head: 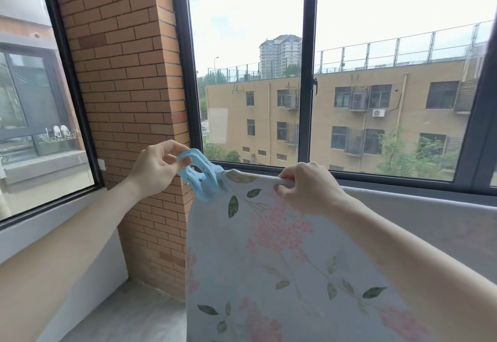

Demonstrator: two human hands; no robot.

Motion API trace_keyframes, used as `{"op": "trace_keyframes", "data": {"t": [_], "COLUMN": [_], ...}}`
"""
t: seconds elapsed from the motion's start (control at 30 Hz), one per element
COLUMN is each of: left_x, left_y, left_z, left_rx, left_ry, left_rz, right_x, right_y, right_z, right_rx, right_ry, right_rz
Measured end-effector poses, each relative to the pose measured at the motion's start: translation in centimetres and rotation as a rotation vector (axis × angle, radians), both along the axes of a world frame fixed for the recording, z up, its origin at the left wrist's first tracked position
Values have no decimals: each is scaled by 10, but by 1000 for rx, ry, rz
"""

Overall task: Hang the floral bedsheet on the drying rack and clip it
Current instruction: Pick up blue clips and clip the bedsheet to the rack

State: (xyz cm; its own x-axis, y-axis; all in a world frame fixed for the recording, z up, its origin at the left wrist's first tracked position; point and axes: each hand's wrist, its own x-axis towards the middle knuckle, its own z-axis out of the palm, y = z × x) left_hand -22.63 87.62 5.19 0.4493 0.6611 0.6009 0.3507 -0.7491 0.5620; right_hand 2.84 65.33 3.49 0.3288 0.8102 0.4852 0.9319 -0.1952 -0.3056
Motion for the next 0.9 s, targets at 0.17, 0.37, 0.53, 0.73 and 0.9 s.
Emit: {"op": "trace_keyframes", "data": {"t": [0.17, 0.37, 0.53, 0.73, 0.9], "left_x": [4, 1, 1, -2, 1], "left_y": [5, 12, 13, 23, 16], "left_z": [-6, -15, -11, -9, -12], "left_rx": [-86, -165, -168, -361, -350], "left_ry": [-80, -92, 2, 196, 154], "left_rz": [-30, -67, -130, -211, -155], "right_x": [0, 1, -1, 0, -5], "right_y": [1, 0, 0, 1, 2], "right_z": [1, 3, 4, 2, 3], "right_rx": [-5, -35, -50, -82, -90], "right_ry": [-19, -30, -35, -46, -54], "right_rz": [-1, -18, -33, -55, -69]}}
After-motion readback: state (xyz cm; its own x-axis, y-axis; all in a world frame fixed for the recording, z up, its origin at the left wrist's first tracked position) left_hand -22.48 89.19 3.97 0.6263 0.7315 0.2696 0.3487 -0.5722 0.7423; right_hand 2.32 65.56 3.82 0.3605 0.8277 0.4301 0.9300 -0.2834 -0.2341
